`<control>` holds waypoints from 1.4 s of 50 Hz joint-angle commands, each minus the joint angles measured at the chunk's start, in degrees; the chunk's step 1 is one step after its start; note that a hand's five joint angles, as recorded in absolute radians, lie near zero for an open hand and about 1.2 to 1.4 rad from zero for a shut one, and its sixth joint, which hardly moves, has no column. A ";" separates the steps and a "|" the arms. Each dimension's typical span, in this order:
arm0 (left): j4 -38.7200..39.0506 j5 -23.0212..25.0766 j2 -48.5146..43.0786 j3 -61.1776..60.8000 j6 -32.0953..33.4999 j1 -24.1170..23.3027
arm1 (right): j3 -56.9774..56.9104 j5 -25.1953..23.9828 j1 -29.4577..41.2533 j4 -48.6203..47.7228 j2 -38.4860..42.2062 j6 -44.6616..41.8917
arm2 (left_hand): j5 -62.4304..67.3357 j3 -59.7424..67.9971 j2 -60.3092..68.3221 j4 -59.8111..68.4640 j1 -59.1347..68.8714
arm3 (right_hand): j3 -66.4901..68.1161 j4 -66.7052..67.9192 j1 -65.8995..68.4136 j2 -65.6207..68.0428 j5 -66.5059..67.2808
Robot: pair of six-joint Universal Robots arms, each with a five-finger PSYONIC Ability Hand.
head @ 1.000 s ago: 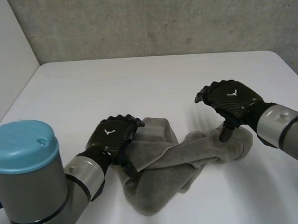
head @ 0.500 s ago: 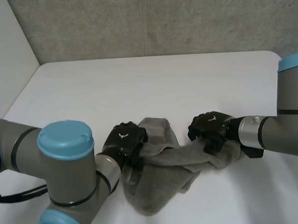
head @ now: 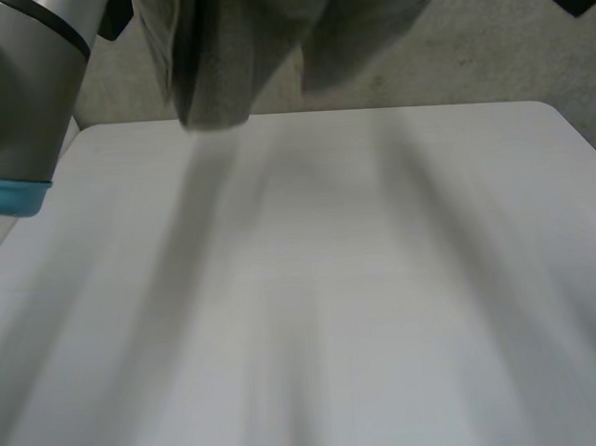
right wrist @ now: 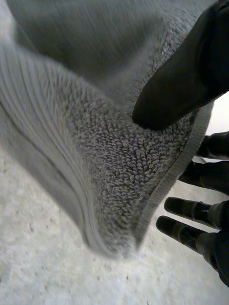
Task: Fold the towel.
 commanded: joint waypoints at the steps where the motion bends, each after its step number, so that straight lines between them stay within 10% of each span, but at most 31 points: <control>1: 3.15 4.55 2.10 -16.11 0.31 1.69 | 13.32 -10.64 -0.98 2.20 -2.17 -6.98 | 2.90 -3.30 4.51 -3.76 4.95 | -3.01 -4.35 5.42 6.51 4.74; 15: 5.35 5.62 -10.01 -39.26 13.39 3.54 | 36.55 -13.83 -0.28 7.29 5.80 -27.99 | -43.50 -3.30 -41.89 -3.76 -41.45 | -3.01 -4.35 5.42 6.51 4.74; 25: 6.74 3.61 -15.21 -41.29 18.24 3.89 | 34.89 -12.07 -0.98 18.20 11.01 -39.25 | -44.88 -3.30 -43.28 -3.76 -42.84 | -3.01 -4.35 5.42 6.51 4.74; 42: 9.65 -1.33 -13.55 -41.37 16.14 3.37 | 32.34 -5.84 -1.42 18.73 9.25 -23.97 | -46.73 -3.30 -45.13 -3.76 -44.69 | -3.01 -4.35 5.42 6.51 4.74; 57: -4.14 7.71 -4.58 -48.49 16.40 9.42 | 27.42 -0.03 -0.80 18.64 13.65 -22.91 | -47.91 -3.30 -46.31 -3.76 -45.87 | -3.01 -4.35 5.42 6.51 4.74; 70: 1.03 8.35 -13.71 -43.58 16.93 10.40 | 28.21 -0.03 -0.80 19.17 13.38 -22.64 | -46.73 -3.30 -45.13 -3.76 -44.69 | -3.01 -4.35 5.42 6.51 4.74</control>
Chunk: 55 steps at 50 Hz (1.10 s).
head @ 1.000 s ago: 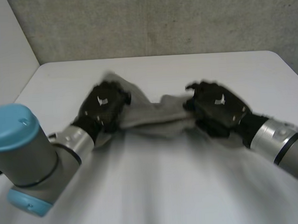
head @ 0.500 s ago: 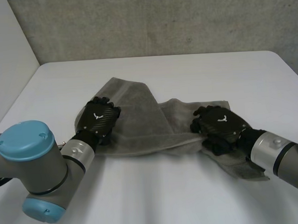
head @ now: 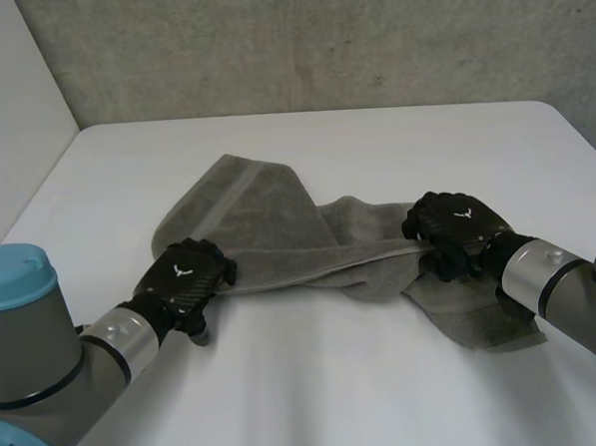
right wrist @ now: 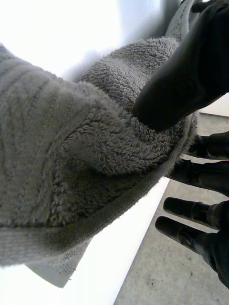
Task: Fold the towel.
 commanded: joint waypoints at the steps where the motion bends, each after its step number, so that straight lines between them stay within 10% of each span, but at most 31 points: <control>1: 4.11 -1.13 -5.89 3.95 0.51 -0.14 | 0.90 -0.19 0.13 0.15 -0.56 -0.03 | 0.78 -3.30 -1.29 -3.76 -1.65 | -3.01 -4.35 5.12 6.06 4.16; 24: 6.05 -4.21 -13.80 13.27 -0.02 -0.84 | 1.78 -0.19 -0.84 -0.20 -0.56 0.94 | 30.39 -3.30 28.31 -3.76 27.95 | -3.01 -4.35 5.12 6.06 4.16; 28: 6.05 -4.12 -11.87 13.27 -0.37 -0.58 | 1.35 -0.10 -0.66 -0.03 -0.47 2.00 | 51.29 -3.30 49.21 -3.76 48.85 | -3.01 -4.35 5.12 6.06 4.16; 41: 6.05 -4.56 -4.32 11.69 -1.59 5.04 | 0.47 -1.15 -3.29 8.39 -0.30 -1.07 | 51.39 -3.30 49.32 -3.76 48.96 | -3.01 -4.35 -20.71 -19.77 -21.67; 55: 5.96 -4.30 -2.38 10.63 -8.54 7.07 | 2.49 -1.16 -8.22 13.16 -0.12 -10.13 | 51.39 -3.30 49.32 -3.76 48.96 | -3.01 -4.35 -17.53 -16.59 -18.49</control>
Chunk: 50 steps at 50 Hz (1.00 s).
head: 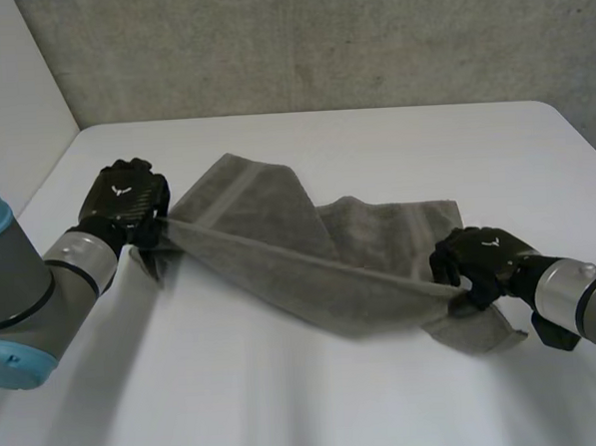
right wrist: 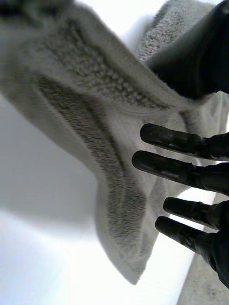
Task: Fold the towel.
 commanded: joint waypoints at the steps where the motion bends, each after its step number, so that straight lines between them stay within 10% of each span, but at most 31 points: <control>1: -0.02 0.20 0.03 -0.71 -2.08 0.11 | 0.71 -0.35 -1.55 0.70 0.02 -2.13 | 4.32 -3.30 3.34 -3.76 5.83 | -3.01 -4.35 15.17 13.20 15.21; 11: 0.77 0.73 -0.41 -3.17 -1.64 -0.15 | 0.45 -1.76 -3.39 0.08 -4.19 -2.30 | 4.32 -3.30 3.34 -3.76 5.83 | -3.01 -4.35 26.66 24.70 26.70; 17: 3.14 0.20 -4.53 -2.73 -1.20 -0.59 | 0.10 -4.48 -6.03 0.61 -4.81 -2.22 | -32.47 -3.30 -33.45 -3.76 -30.97 | -3.01 -4.35 26.66 24.70 26.70; 50: 6.31 -3.84 -8.85 -2.91 3.10 -1.91 | -1.49 -5.01 -11.13 0.61 -5.78 -0.11 | -32.83 -3.30 -33.81 -3.76 -31.33 | -3.01 -4.35 26.66 24.70 26.70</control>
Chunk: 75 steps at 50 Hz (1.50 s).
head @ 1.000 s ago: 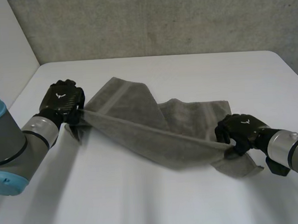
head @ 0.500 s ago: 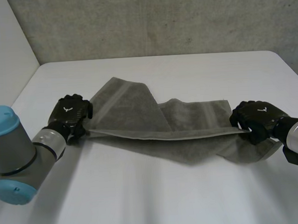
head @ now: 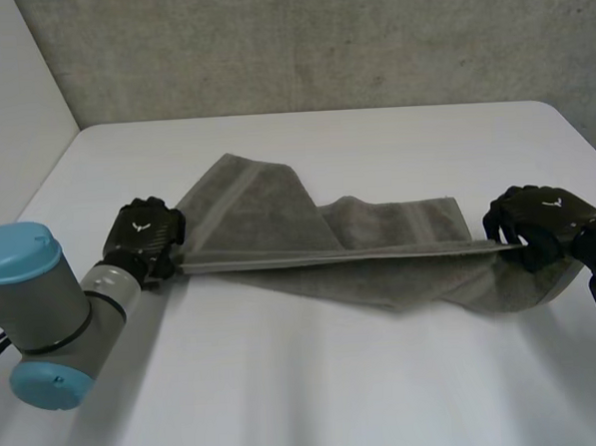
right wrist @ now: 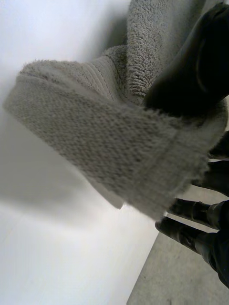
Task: Fold the towel.
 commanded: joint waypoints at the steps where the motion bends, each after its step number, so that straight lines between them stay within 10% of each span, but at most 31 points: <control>1: 0.09 0.03 -0.29 -0.69 1.83 0.09 | -0.21 -0.11 -0.91 -0.03 0.07 1.65 | -0.25 -3.30 -1.71 -3.76 -1.25 | -3.01 -4.35 4.01 3.81 2.89; 18: 0.79 -1.82 -1.44 0.01 5.26 0.18 | -0.65 -0.11 -1.26 -0.38 0.25 2.89 | 3.28 -3.30 1.82 -3.76 2.28 | -3.01 -4.35 4.01 3.81 2.89; 28: 0.00 -2.35 -0.21 0.89 5.34 1.14 | -1.35 0.24 -1.09 0.50 -0.10 2.71 | 36.90 -3.30 35.44 -3.76 35.90 | -3.01 -4.35 4.01 3.81 2.89; 47: -12.65 2.05 31.26 0.37 1.74 2.72 | -13.74 -5.21 -0.91 15.79 -11.71 -5.45 | 36.90 -3.30 35.44 -3.76 35.90 | -3.01 -4.35 4.01 3.81 2.89; 60: -15.29 2.05 11.16 7.99 2.36 3.52 | -20.58 16.75 10.23 15.80 5.77 -24.09 | 36.90 -3.30 35.44 -3.76 35.90 | -3.01 -4.35 4.01 3.81 2.89; 75: -19.51 -6.83 -5.39 51.34 -0.02 1.23 | -53.17 22.47 17.02 -10.38 16.16 -4.53 | 36.90 -3.30 35.44 -3.76 35.90 | -3.01 -4.35 4.01 3.81 2.89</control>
